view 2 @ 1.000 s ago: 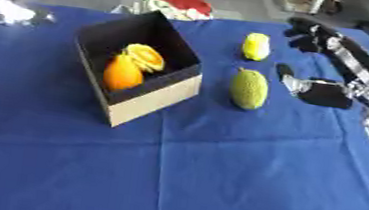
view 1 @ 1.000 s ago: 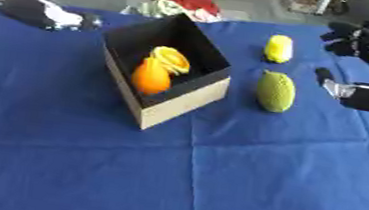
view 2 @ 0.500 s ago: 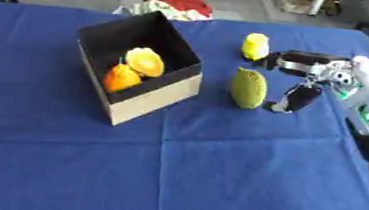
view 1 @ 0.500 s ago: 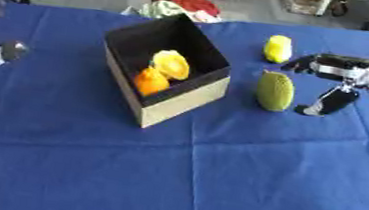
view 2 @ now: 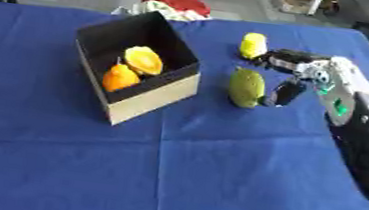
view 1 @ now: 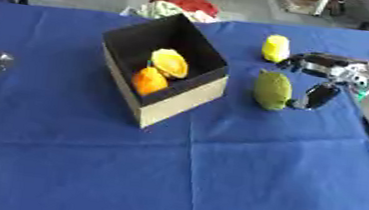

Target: Pick up objects on the table and place them in the box.

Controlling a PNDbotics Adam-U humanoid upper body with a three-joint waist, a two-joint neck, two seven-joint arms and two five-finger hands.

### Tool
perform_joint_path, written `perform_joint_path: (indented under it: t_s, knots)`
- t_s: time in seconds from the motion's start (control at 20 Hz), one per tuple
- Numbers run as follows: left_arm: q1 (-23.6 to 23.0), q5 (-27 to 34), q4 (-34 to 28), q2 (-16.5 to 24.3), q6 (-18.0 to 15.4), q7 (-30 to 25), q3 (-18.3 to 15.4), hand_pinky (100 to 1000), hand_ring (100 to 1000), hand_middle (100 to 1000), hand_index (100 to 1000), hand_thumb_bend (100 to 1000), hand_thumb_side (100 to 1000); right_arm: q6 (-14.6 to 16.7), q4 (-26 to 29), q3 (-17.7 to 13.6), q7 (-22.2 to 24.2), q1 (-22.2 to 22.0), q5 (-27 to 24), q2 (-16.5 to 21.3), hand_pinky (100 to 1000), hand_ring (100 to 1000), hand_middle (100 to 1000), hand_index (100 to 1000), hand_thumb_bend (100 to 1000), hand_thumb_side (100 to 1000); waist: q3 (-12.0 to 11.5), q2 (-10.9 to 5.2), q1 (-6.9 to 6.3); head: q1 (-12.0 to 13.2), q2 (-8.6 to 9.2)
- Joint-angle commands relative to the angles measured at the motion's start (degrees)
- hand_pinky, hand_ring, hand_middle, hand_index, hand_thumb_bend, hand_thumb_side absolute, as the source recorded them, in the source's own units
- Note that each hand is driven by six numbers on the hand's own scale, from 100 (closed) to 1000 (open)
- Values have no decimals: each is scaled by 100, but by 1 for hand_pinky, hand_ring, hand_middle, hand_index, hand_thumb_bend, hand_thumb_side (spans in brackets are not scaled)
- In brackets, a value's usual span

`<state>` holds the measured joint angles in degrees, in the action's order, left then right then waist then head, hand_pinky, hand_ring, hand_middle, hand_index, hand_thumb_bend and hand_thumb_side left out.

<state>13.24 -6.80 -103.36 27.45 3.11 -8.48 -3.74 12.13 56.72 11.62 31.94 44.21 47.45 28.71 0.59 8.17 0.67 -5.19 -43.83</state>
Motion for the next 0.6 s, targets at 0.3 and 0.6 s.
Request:
perform_joint_path:
  t_s: [0.3,0.6]
  knots:
    - [-57,29,-45,-106,51,5,-100,721,681,647,813,688,438,118,-271,-184,-1022,170,533,-149,519,408,414,516,180,100,-55,-176,-66,-37,-1]
    - [-143,98,-67,-246,73,35,-141,718,677,642,813,683,438,46,613,-254,-1928,501,-423,-108,539,368,373,481,139,100,-121,-190,-48,-33,-6]
